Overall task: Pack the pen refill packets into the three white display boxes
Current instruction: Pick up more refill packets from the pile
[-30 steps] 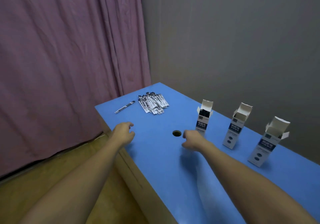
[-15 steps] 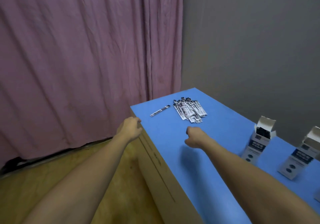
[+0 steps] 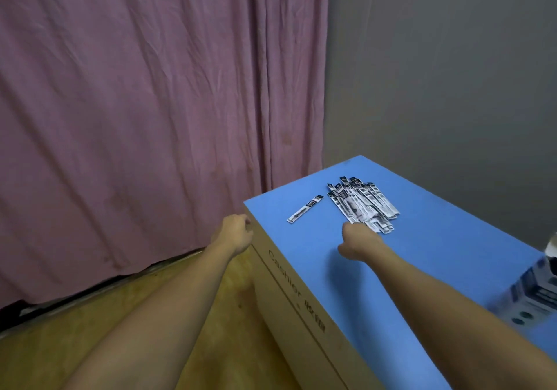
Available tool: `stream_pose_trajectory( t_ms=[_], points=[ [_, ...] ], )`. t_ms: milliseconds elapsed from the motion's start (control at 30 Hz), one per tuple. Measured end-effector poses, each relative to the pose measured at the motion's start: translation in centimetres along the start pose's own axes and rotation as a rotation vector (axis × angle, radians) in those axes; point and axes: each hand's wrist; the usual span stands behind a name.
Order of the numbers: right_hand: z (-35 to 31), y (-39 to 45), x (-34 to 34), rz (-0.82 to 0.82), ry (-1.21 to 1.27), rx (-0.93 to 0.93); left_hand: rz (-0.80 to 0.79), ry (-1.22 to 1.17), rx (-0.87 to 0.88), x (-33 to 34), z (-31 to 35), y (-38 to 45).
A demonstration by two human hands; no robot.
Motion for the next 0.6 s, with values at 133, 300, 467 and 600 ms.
stream_pose_trajectory(
  t_ms=[133, 300, 467, 600],
  points=[
    [-0.4, 2.6, 0.0, -0.024, 0.006, 0.006, -0.04, 0.008, 0.035, 1.7, 0.8, 3.3],
    [0.0, 6.9, -0.6, 0.034, 0.052, 0.009, -0.093, 0.103, 0.128, 3.0, 3.9, 8.3],
    [1.2, 10.5, -1.2, 0.119, 0.098, -0.009, -0.117, 0.144, 0.17, 4.2, 7.8, 13.2],
    [3.3, 11.3, -1.0, 0.225, 0.064, -0.012, -0.139, 0.105, 0.176, 5.7, 11.1, 14.5]
  ],
)
Point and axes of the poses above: each hand's wrist, its own y-axis towards the middle knuckle, its own x-axis out of the palm, z = x × y
